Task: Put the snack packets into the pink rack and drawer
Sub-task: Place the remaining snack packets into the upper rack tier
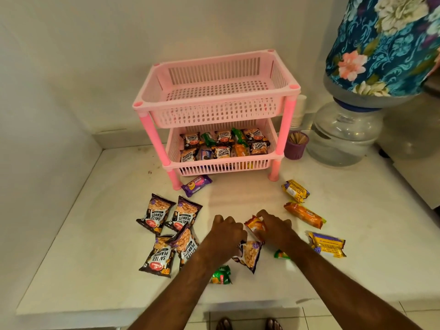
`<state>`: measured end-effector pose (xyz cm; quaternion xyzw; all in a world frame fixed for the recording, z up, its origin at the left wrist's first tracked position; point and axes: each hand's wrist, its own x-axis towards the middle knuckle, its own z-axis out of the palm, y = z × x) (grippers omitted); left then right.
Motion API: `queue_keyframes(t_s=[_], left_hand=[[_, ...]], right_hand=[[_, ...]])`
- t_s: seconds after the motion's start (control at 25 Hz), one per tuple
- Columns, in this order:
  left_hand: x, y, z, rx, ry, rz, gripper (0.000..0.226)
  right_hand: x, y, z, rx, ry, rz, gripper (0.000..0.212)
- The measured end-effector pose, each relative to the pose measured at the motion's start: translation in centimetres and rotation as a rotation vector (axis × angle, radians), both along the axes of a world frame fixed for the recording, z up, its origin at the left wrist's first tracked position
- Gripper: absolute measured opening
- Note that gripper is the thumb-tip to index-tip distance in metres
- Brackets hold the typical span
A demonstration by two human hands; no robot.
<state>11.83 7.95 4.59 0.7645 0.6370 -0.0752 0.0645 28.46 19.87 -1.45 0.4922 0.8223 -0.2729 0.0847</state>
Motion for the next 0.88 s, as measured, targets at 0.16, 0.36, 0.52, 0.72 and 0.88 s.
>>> queue_keyframes(t_s=[0.16, 0.36, 0.52, 0.72, 0.88], left_hand=[[-3.5, -0.5, 3.4, 0.076, -0.028, 0.122, 0.037], [-7.6, -1.3, 8.2, 0.265, -0.33, 0.395, 0.038], [-10.2, -1.0, 13.0, 0.484, -0.783, 0.641, 0.034], [-13.7, 2.0, 19.8, 0.704, -0.972, 0.685, 0.038], [-16.9, 5.9, 24.4, 0.836, -0.903, 0.708, 0.038]], right_hand=[[-1.0, -0.2, 0.3, 0.009, -0.065, 0.014, 0.062], [-2.1, -1.2, 1.6, 0.014, 0.127, -0.031, 0.064], [-4.1, -0.3, 7.7, 0.038, 0.425, -0.072, 0.059], [-7.0, 2.0, 18.7, 0.194, 0.719, 0.038, 0.054], [-9.7, 4.1, 26.2, 0.286, 0.873, 0.102, 0.05]])
